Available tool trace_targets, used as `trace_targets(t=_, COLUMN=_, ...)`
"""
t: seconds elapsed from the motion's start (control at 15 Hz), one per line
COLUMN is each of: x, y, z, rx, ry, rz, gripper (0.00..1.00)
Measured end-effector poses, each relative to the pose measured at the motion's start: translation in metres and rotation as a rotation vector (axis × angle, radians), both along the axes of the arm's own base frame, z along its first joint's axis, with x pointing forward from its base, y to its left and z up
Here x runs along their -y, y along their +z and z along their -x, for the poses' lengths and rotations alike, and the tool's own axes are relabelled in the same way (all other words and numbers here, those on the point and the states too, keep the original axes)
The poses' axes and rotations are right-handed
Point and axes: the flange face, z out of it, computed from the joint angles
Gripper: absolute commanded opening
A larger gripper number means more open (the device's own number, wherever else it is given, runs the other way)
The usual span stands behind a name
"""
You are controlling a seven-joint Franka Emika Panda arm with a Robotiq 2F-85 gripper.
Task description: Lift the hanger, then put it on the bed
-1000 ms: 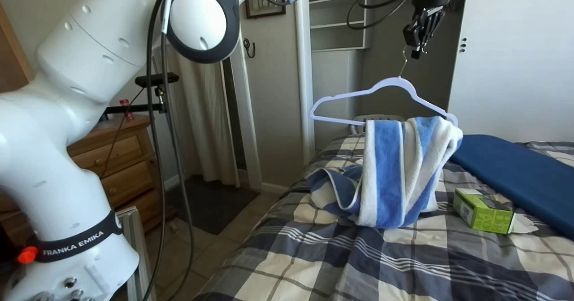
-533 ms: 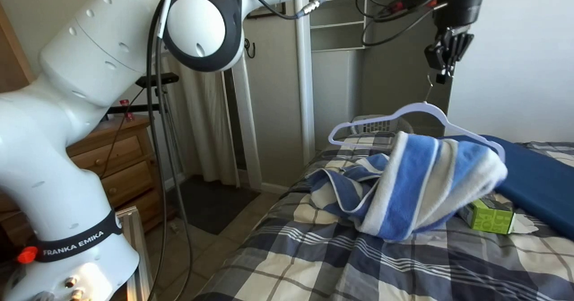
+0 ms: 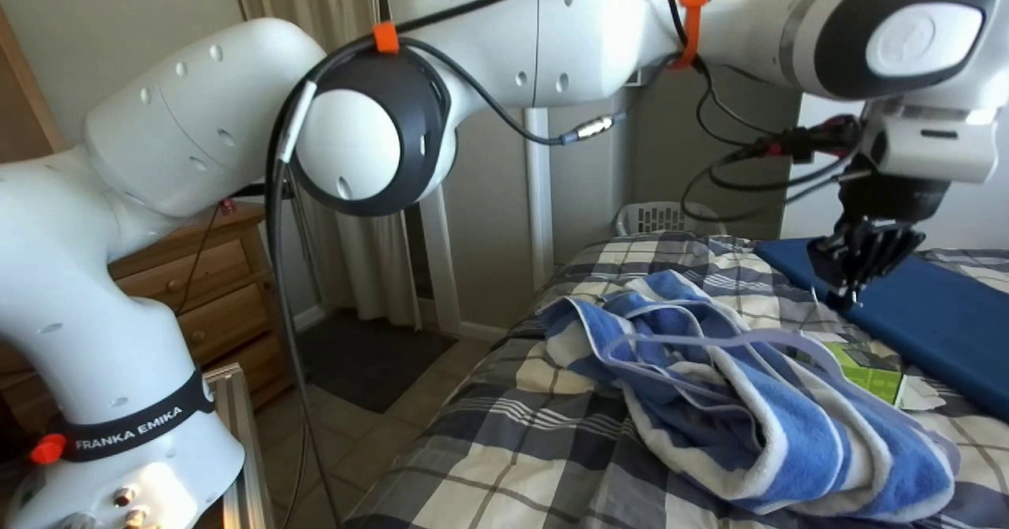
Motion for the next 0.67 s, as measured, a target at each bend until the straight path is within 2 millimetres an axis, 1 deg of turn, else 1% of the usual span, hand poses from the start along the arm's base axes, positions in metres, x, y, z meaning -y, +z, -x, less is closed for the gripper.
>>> trace_targets(t=0.13, x=0.017, y=-0.039, z=0.008, rx=-0.010, ry=-0.026, rz=-0.005, gripper=0.01)
trace_targets(t=0.27, x=0.034, y=-0.068, z=0.018, rx=-0.014, ry=-0.048, rz=-0.006, gripper=0.01)
trace_targets(t=0.4, x=0.049, y=-0.086, z=0.031, rx=-0.024, ry=-0.068, rz=-0.012, gripper=0.01)
trace_targets(t=0.67, x=0.078, y=-0.108, z=0.059, rx=-0.052, ry=-0.115, rz=-0.023, gripper=0.01)
